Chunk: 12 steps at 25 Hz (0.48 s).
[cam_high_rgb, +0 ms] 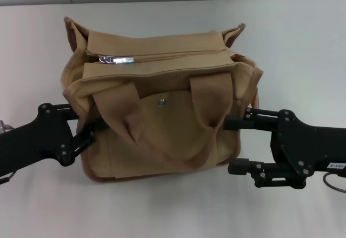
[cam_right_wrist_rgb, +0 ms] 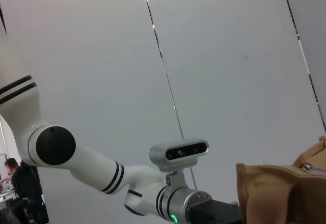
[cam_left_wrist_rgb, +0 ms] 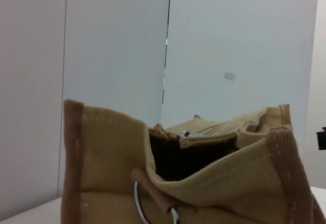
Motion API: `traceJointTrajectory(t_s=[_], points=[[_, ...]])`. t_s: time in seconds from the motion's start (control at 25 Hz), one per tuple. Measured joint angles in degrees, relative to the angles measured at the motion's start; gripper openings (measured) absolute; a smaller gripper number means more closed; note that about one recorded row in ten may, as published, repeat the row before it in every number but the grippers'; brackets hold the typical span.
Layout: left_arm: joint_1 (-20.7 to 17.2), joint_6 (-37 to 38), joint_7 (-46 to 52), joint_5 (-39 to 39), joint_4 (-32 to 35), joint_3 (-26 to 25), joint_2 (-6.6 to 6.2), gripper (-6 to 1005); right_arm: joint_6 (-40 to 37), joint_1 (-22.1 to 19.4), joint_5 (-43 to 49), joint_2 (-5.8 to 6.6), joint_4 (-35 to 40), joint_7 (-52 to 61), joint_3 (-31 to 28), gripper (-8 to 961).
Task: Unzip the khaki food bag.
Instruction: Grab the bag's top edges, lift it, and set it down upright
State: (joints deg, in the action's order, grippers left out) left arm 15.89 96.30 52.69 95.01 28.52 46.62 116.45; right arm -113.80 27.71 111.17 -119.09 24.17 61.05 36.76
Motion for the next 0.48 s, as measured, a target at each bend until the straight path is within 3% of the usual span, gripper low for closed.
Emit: traceJointTrajectory(t_s=[0.48], points=[[0.0,0.7,-3.1,-0.2,0.4,-0.5,0.37,158,1.3,-0.1,-0.1,0.0,-0.4,-0.2,-0.6,742]])
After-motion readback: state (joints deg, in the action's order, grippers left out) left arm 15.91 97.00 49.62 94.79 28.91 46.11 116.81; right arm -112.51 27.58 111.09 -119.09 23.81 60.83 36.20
